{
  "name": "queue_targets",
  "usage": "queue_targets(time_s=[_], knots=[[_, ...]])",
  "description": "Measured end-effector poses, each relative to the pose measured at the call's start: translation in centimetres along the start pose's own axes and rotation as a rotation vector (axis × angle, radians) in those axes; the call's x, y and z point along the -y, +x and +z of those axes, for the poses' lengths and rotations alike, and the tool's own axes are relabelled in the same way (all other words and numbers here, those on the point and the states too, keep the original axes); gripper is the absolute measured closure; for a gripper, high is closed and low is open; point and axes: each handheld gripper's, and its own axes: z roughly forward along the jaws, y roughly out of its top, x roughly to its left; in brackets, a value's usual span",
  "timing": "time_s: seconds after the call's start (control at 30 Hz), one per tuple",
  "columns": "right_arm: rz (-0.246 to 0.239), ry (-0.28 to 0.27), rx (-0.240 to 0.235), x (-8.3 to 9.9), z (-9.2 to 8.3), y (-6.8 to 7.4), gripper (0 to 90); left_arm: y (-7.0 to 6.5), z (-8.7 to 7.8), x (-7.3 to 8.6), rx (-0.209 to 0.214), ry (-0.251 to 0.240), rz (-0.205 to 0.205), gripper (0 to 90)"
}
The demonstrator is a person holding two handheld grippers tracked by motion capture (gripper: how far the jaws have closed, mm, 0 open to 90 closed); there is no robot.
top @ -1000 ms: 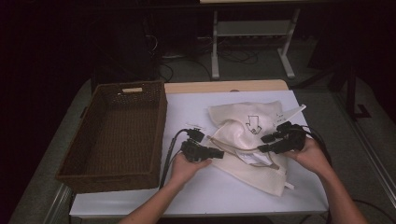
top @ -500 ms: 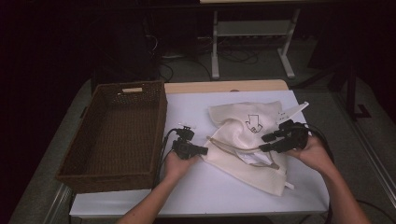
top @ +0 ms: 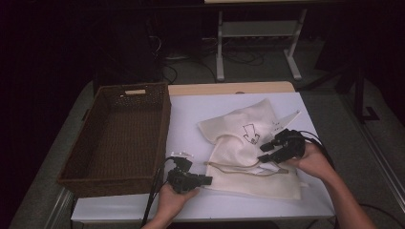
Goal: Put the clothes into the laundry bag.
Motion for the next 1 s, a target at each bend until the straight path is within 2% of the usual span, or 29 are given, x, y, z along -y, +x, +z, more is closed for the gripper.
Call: queue_targets(time_s=[0.03,0.1,0.17,0.2,0.27,0.3,0.33,0.37,0.4,0.47,0.53,0.57,0.63,0.67,0.73,0.77,0.83,0.87,0.9,0.93,0.97,1.0], knots=[[0.002,0.0,-0.015,0.2,-0.1,0.2,55.8,-0.3,-0.4,-0.3,-0.016,-0.008,0.017,63.1],[-0.023,0.012,-0.008,1.1,0.0,0.9,66.0,-0.7,-1.1,-1.1,-0.014,-0.024,0.034,60.0],[-0.022,0.019,-0.002,2.1,0.3,1.2,67.7,-0.7,-1.3,-1.9,-0.026,-0.038,0.04,53.7],[-0.018,0.009,-0.015,2.4,0.2,1.3,66.7,-0.6,-1.4,-2.5,-0.02,-0.051,0.028,53.6],[-0.024,-0.06,-0.068,2.4,-0.6,1.5,65.6,-0.1,-1.4,-3.5,-0.009,-0.079,0.006,52.4],[-0.033,-0.104,-0.093,2.2,-1.2,1.7,65.1,0.1,-1.3,-4.0,-0.029,-0.092,0.002,52.2],[-0.048,-0.126,-0.093,1.8,-1.6,1.9,63.9,0.5,-1.2,-4.5,-0.041,-0.101,-0.019,50.9],[-0.06,-0.126,-0.075,1.3,-2.0,2.0,61.3,1.0,-0.9,-5.1,-0.057,-0.118,-0.042,50.6],[-0.063,-0.125,-0.062,0.9,-2.0,2.0,57.2,1.4,-0.6,-5.7,-0.093,-0.136,-0.052,50.1],[-0.081,-0.093,-0.054,0.3,-1.5,2.1,50.1,2.1,0.5,-7.1,-0.118,-0.149,-0.07,48.3],[-0.111,-0.062,-0.096,0.3,-0.6,2.6,46.7,2.9,1.5,-7.8,-0.117,-0.147,-0.106,47.0],[-0.13,-0.061,-0.095,0.4,-0.4,2.9,45.8,3.6,2.2,-8.2,-0.122,-0.151,-0.136,47.0],[-0.163,-0.062,-0.072,0.5,0.1,3.7,45.4,4.5,2.8,-8.6,-0.136,-0.157,-0.172,45.4],[-0.18,-0.043,-0.033,0.5,0.3,3.9,46.6,5.1,3.0,-8.8,-0.144,-0.16,-0.197,45.5],[-0.205,-0.026,0.023,0.4,0.7,3.9,54.8,6.0,3.5,-9.1,-0.141,-0.17,-0.227,45.0],[-0.212,-0.013,0.06,0.3,0.9,3.9,59.0,6.5,3.7,-9.3,-0.119,-0.178,-0.252,45.1],[-0.22,-0.001,0.078,0.2,1.2,3.7,73.2,7.2,4.1,-9.6,-0.058,-0.203,-0.297,48.6],[-0.228,0.006,0.075,0.1,1.2,3.7,81.9,7.6,4.4,-9.9,-0.035,-0.211,-0.308,53.7],[-0.233,0.007,0.062,0.2,1.2,3.7,86.3,7.8,4.5,-10.1,-0.012,-0.219,-0.311,61.4],[-0.232,0.002,0.045,0.2,1.1,3.7,87.6,7.7,4.7,-10.5,-0.009,-0.22,-0.297,71.2],[-0.23,-0.001,0.026,0.3,0.9,3.6,88.2,7.5,4.8,-10.8,-0.025,-0.227,-0.27,80.4],[-0.227,-0.004,0.009,0.4,0.7,3.6,88.4,7.3,4.9,-11.4,-0.033,-0.221,-0.249,84.5]])
